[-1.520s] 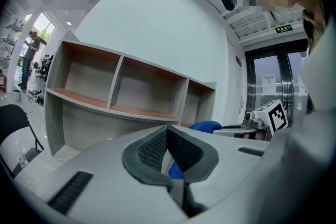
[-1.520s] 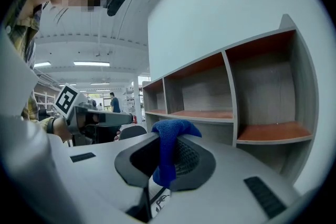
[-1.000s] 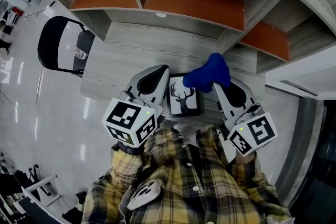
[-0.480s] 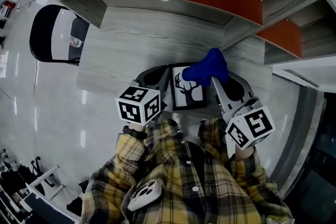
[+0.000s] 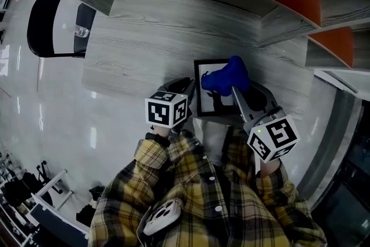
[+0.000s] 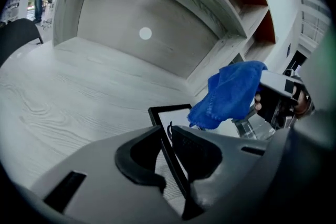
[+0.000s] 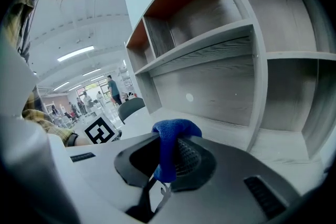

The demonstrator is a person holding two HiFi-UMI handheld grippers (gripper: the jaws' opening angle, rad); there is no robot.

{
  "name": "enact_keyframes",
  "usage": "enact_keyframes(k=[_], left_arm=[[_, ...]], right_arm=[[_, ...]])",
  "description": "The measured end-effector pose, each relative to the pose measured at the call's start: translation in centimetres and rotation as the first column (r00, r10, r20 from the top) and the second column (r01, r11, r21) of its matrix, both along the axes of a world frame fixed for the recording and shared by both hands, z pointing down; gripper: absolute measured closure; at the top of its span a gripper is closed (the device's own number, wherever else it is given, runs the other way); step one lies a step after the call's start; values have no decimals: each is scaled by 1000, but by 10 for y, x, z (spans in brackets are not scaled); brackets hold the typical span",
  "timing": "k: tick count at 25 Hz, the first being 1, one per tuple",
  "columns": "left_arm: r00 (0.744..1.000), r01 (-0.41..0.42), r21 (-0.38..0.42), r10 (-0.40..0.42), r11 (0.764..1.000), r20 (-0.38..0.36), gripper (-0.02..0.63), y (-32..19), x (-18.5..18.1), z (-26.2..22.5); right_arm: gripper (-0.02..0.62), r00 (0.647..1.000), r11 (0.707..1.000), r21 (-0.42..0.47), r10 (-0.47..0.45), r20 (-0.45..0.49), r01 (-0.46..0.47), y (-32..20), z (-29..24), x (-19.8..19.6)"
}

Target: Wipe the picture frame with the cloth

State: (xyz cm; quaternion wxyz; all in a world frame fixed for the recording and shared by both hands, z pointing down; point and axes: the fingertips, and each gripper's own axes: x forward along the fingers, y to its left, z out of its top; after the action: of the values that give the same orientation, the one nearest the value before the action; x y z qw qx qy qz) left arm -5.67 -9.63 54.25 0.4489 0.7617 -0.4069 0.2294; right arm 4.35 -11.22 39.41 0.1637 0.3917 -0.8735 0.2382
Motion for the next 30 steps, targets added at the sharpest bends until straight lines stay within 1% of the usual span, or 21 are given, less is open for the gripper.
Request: enact_keyframes(k=[1, 4, 8, 12, 15, 18, 20, 22, 25, 30], left_arm=[[1000, -7, -17, 7, 1000, 3, 539, 2, 1, 7], [1000, -26, -72, 27, 997, 6, 513, 11, 5, 24], [999, -44, -122, 43, 992, -14, 506, 19, 10, 36], [998, -62, -144, 57, 988, -42, 506, 21, 18, 40], [997, -55, -160, 46, 986, -59, 507, 24, 18, 45], [995, -45, -169, 28, 985, -97, 509, 24, 18, 46], [991, -40, -179, 16, 983, -136, 517, 24, 19, 45], [984, -32, -192, -3, 981, -178, 526, 23, 20, 45], [976, -22, -201, -22, 979, -217, 532, 23, 20, 45], [973, -22, -205, -26, 979, -229, 535, 23, 20, 45]], right_arm=[[554, 1000, 1000, 0, 3, 0, -3, -1, 2, 0], [554, 1000, 1000, -7, 14, 0, -14, -2, 9, 1], [554, 1000, 999, -16, 29, -2, -29, -4, 16, 5], [554, 999, 999, -30, 39, -5, -39, -3, 21, 9], [554, 999, 998, -40, 39, -6, -40, -1, 25, 10], [554, 999, 998, -48, 36, -7, -36, -1, 28, 9], [554, 999, 998, -53, 31, -9, -31, -2, 31, 8], [554, 1000, 998, -56, 22, -14, -22, -4, 32, 6], [554, 1000, 998, -58, -6, -23, 5, -7, 34, -2], [554, 995, 995, -53, -89, -36, 87, -13, 41, -30]])
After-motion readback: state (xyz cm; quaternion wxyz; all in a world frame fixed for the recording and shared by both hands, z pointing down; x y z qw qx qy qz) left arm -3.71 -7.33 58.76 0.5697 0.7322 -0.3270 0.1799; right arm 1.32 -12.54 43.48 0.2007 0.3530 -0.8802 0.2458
